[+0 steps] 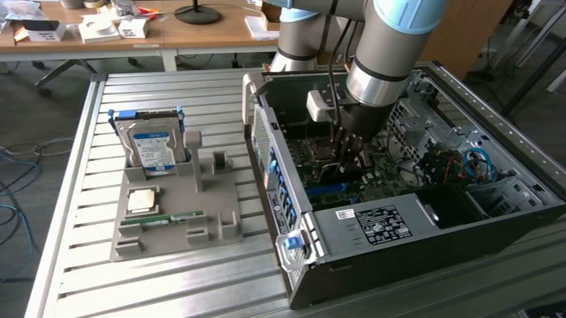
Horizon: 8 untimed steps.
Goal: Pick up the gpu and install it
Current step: 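Insert the gpu into the slot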
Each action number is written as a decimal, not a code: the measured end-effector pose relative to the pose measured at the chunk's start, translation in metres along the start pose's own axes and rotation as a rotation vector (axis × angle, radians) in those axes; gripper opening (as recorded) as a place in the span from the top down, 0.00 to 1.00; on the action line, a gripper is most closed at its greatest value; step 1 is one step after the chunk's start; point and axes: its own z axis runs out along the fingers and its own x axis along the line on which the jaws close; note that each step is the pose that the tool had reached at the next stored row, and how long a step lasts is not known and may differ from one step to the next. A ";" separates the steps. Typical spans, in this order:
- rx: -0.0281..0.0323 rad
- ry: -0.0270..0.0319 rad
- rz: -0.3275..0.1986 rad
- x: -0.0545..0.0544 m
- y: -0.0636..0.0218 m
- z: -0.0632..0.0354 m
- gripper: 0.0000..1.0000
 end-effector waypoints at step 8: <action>0.0001 -0.0001 0.000 0.000 0.0002 0.0006 0.74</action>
